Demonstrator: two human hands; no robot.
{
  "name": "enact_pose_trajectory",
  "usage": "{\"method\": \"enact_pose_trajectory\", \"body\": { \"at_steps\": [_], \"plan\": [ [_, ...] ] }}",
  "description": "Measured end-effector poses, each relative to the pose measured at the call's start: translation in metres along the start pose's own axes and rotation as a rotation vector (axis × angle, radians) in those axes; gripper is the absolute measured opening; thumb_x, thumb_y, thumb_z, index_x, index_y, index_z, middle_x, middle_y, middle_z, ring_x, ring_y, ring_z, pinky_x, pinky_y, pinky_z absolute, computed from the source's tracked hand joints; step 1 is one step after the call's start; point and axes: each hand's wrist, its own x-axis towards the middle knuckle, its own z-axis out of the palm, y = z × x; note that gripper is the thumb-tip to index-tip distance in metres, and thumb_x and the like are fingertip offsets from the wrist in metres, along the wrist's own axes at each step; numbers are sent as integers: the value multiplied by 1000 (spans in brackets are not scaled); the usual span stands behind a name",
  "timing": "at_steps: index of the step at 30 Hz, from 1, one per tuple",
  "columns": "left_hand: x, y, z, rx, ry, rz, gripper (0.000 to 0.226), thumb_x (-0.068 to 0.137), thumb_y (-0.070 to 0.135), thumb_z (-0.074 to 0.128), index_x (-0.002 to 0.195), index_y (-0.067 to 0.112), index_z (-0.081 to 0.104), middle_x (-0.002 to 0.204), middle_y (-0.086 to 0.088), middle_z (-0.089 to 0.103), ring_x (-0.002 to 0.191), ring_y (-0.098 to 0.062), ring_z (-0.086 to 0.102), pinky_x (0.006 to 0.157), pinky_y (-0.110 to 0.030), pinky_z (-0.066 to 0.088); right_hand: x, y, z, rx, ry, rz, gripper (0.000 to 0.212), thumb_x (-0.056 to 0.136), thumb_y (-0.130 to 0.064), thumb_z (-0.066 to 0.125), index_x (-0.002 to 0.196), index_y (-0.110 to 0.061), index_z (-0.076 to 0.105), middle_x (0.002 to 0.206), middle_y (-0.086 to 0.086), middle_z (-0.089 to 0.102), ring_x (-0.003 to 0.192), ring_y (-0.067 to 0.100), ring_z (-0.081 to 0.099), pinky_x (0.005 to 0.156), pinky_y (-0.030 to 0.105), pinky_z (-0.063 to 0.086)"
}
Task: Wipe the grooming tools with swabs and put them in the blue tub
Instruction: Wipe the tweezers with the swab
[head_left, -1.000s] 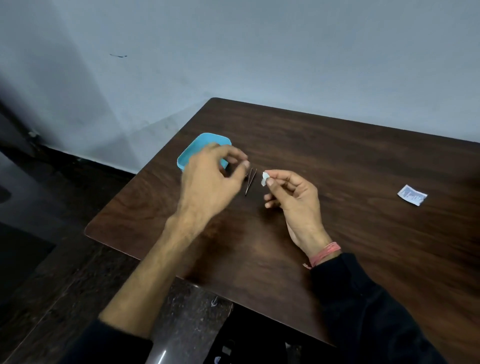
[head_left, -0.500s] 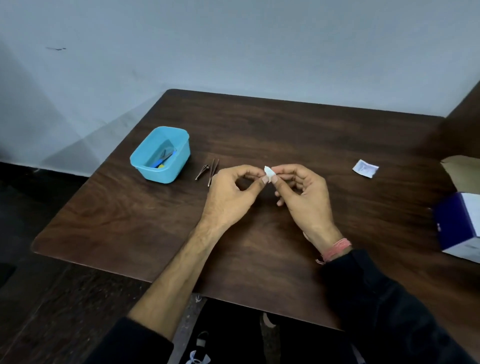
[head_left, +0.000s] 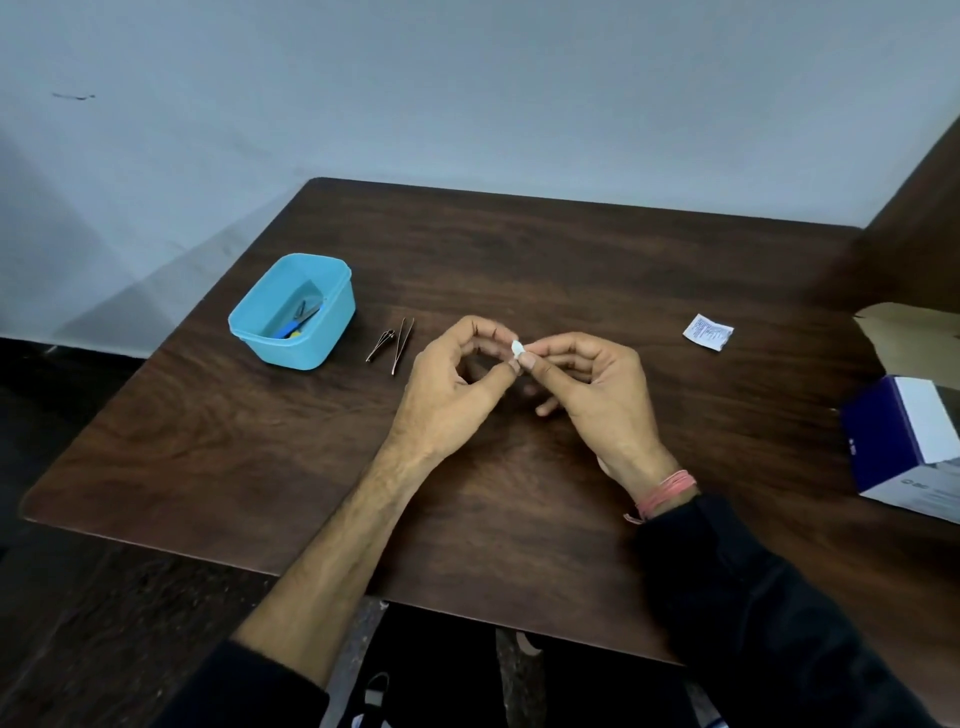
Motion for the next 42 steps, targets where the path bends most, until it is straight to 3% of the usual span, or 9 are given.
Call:
{"method": "enact_pose_trajectory", "body": {
  "at_steps": [3, 6, 11, 14, 21, 28, 36, 40, 42],
  "plan": [
    [-1, 4, -4, -67, -48, 41, 33, 104, 16, 77, 132, 32, 77, 107, 4, 81, 78, -24, 77, 58, -37, 61, -1, 0, 2, 2, 18, -5, 8, 97, -16, 86, 105, -15, 86, 98, 5, 85, 82, 28, 82, 63, 37, 63],
    [-1, -1, -3, -42, -45, 43, 27, 104, 18, 78, 127, 31, 82, 104, 6, 83, 78, -30, 76, 61, -36, 61, -2, 1, 2, 37, 48, -3, 8, 97, -16, 86, 105, -16, 87, 100, 6, 86, 78, 26, 80, 62, 36, 62],
    [-1, -4, 0, -56, 2, 47, 22, 100, 24, 84, 122, 28, 82, 102, 9, 84, 71, -26, 77, 59, -34, 62, -2, 3, -1, 35, 94, -6, 6, 95, -21, 89, 101, -19, 89, 108, 5, 84, 72, 24, 76, 59, 36, 59],
    [-2, -5, -1, -77, -29, 76, 30, 100, 21, 84, 128, 29, 80, 102, 7, 82, 69, -23, 76, 59, -29, 59, -2, 3, -1, 8, 72, -5, 6, 97, -18, 86, 102, -18, 88, 102, 5, 85, 69, 23, 74, 57, 36, 59],
    [-2, -4, -1, -124, 31, -3, 14, 95, 27, 89, 107, 20, 85, 97, 3, 86, 62, -29, 79, 56, -37, 60, -3, 1, 0, -3, 86, -17, 5, 99, -16, 85, 103, -14, 87, 93, 7, 84, 65, 24, 74, 53, 34, 59],
    [-1, -5, 1, -102, 23, -3, 7, 104, 25, 80, 105, 19, 84, 97, -1, 83, 63, -21, 75, 51, -31, 59, -4, 1, 0, 5, 135, -37, 6, 96, -20, 88, 101, -18, 87, 108, 0, 83, 67, 21, 73, 53, 33, 57],
    [-2, -4, 4, 0, 13, -1, 7, 105, 29, 78, 102, 23, 81, 97, 5, 80, 65, -18, 78, 52, -30, 61, -2, -2, -2, 64, 124, 21, 11, 105, -23, 77, 109, -14, 78, 104, 7, 81, 62, 22, 71, 50, 31, 54],
    [-2, -4, 2, 12, 14, 11, 8, 107, 30, 74, 105, 23, 77, 100, 4, 79, 65, -17, 77, 52, -29, 60, -2, 0, 1, -66, 66, 25, 24, 96, -36, 87, 116, -25, 82, 102, -1, 83, 68, 18, 74, 53, 31, 56],
    [-3, -4, 2, 19, 13, 12, 7, 107, 30, 74, 105, 24, 77, 100, 5, 79, 65, -17, 78, 53, -30, 61, -1, 3, 1, -75, 63, 17, 17, 94, -33, 90, 109, -25, 85, 99, -1, 84, 71, 15, 74, 54, 30, 56]
  ]
}}
